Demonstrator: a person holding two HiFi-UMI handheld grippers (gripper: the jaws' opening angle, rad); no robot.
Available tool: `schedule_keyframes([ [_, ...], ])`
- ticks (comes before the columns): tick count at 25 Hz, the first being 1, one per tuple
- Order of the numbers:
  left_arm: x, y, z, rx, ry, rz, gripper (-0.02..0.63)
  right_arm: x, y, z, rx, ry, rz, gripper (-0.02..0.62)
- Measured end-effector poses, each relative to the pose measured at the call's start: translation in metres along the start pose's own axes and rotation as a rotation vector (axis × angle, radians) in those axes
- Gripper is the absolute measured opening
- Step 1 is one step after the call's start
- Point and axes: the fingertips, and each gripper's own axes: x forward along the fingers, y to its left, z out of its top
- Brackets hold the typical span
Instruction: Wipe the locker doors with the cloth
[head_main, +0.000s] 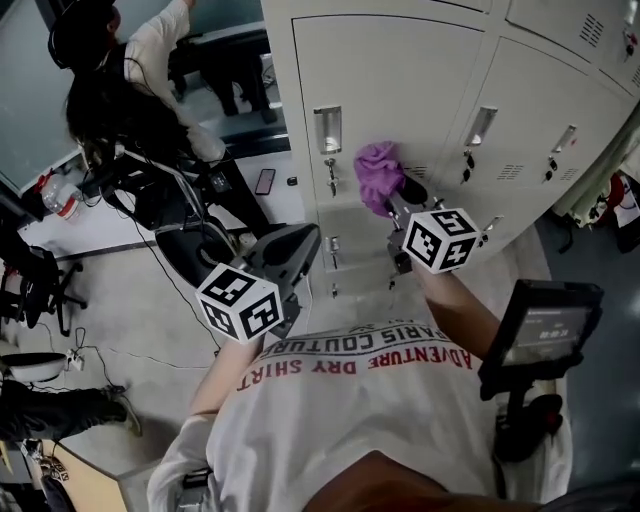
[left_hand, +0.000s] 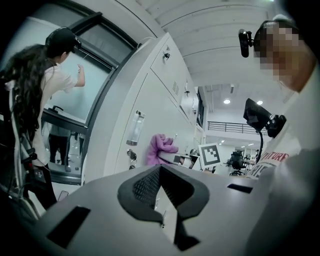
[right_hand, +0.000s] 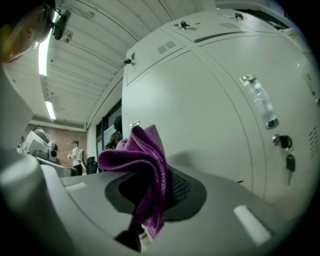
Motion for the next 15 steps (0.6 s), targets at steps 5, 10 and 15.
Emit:
schedule_keyframes([
  [5,-0.022,0.011,0.000,-0.012,-0.016,0.055,0.002,0.025,0.063,-0.030,-0.041,0.056,0.154,0.067],
  [10,-0.039,0.021,-0.002,-0.025,-0.020,0.104,0.002,0.051,0.094,-0.067,-0.038,0.122,0.215,0.067],
  [15,-0.053,0.030,-0.003,-0.035,-0.024,0.151,0.002,0.080,0.083,-0.095,-0.025,0.179,0.159,0.067],
])
